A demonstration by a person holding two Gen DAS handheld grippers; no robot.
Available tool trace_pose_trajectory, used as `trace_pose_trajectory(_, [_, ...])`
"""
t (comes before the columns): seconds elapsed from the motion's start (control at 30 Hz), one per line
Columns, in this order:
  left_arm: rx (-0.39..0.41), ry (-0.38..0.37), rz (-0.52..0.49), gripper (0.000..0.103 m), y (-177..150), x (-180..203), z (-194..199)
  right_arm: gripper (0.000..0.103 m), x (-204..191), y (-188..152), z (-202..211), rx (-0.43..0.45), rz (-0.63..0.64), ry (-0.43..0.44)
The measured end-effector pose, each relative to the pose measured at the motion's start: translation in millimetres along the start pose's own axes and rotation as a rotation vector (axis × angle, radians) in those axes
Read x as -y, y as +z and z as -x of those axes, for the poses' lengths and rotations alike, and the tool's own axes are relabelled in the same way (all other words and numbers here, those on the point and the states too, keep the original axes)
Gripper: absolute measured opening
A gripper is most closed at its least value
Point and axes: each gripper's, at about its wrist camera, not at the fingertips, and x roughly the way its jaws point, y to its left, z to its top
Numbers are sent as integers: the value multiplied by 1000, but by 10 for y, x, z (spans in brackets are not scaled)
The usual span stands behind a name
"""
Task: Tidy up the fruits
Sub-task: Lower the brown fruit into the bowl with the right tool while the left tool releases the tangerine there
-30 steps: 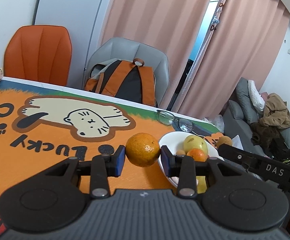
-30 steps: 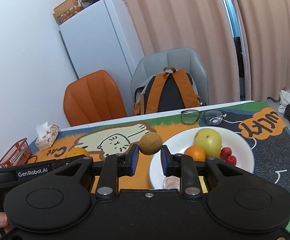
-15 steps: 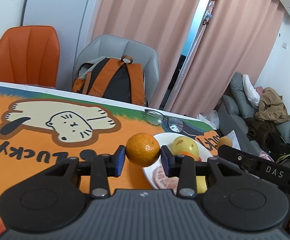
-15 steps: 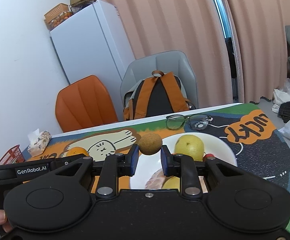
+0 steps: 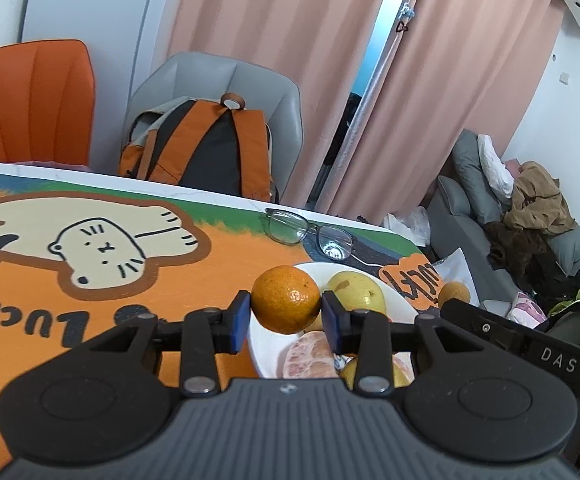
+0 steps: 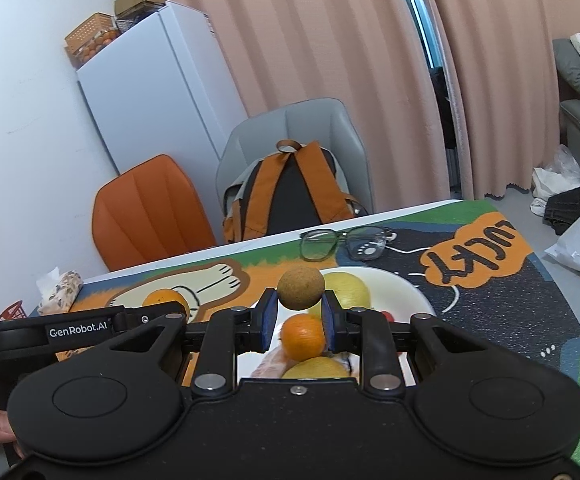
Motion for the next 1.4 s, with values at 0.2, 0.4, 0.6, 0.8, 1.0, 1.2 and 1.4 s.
trace_pose_trajectory(0.2, [-19, -8, -10, 37, 15, 75, -199, 25, 144, -4, -65, -7, -17, -19])
trace_pose_trajectory(0.4, [-33, -16, -14, 38, 40, 150, -406, 25, 273, -20, -68, -17, -17, -42])
trace_pose_trajectory(0.6, [-13, -11, -7, 53, 55, 170, -378, 25, 368, -50, -100, -27, -35, -53])
trace_pose_trajectory(0.8, [-27, 30, 7, 53, -9, 64, -264, 25, 356, -86, -161, -36, -43, -32])
trace_pose_trajectory(1.0, [-39, 60, 20, 54, -124, -51, -114, 25, 322, -94, -198, -38, -47, -16])
trace_pose_trajectory(1.2, [-55, 88, 30, 60, -207, -166, 0, 25, 302, -101, -196, -40, -58, -12])
trace_pose_trajectory(1.4, [-57, 114, 43, 65, -268, -262, 131, 26, 232, -152, -191, -58, -50, -7])
